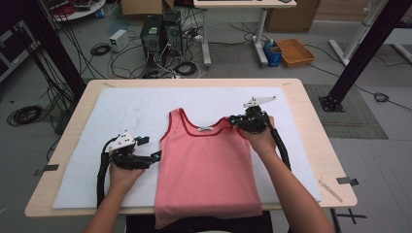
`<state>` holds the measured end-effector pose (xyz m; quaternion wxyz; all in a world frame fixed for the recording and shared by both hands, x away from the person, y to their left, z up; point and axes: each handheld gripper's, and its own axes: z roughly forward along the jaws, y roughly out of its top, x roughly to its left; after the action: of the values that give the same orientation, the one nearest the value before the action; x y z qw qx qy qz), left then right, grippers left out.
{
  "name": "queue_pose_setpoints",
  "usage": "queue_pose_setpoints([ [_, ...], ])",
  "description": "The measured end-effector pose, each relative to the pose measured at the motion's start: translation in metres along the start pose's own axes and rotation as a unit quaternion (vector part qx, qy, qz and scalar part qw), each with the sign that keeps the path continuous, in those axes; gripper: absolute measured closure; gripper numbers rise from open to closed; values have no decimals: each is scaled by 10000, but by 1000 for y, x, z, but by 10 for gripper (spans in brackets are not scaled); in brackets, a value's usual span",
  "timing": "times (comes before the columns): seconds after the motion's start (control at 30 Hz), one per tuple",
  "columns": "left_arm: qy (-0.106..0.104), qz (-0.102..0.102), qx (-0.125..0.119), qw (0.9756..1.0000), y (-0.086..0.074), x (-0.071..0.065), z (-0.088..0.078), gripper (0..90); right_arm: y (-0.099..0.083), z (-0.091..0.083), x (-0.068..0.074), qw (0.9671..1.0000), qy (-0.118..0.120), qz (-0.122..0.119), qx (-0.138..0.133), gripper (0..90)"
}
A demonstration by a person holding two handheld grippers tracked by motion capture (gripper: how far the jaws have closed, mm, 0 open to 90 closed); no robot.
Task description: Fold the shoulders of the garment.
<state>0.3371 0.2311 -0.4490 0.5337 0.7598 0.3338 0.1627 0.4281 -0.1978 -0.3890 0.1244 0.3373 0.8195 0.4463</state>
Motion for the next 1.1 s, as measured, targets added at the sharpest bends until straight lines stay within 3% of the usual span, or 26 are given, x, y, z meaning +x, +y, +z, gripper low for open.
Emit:
queue_pose_setpoints([
  [0.27, 15, 4, -11, 10000, 0, -1, 0, 176, -34, -14, 28, 9997, 247, -16, -10, 831],
  [0.33, 23, 32, -2, 10000, 0, -1, 0, 176, -45, -14, 33, 9995, 303, -4, 30, 719],
  [0.47, 28, 49, 13, 10000, 0, -1, 0, 176, -61, -19, 40, 9998, 179, -108, 9, 563],
  [0.57, 32, 42, 10, 10000, 0, -1, 0, 176, -62, -22, 41, 9998, 77, -207, 19, 518],
  [0.67, 30, 35, 13, 10000, 0, -1, 0, 176, -57, -28, 44, 9993, 72, -337, -163, 487],
  [0.8, 31, 28, 11, 10000, 0, -1, 0, 176, -47, -20, 51, 9982, 97, -582, -63, 506],
  [0.93, 10, 52, 17, 10000, 0, -1, 0, 176, -49, -2, 51, 9971, 50, -685, 336, 672],
  [0.97, 10, 52, 17, 10000, 0, -1, 0, 176, -49, -2, 51, 9971, 50, -685, 336, 672],
  [1.0, 10, 49, 13, 10000, 0, -1, 0, 177, -52, 1, 50, 9968, 37, -665, 454, 778],
  [1.1, 2, 46, 11, 10000, 0, -1, 0, 177, -56, -2, 48, 9967, 51, -645, 484, 862],
])
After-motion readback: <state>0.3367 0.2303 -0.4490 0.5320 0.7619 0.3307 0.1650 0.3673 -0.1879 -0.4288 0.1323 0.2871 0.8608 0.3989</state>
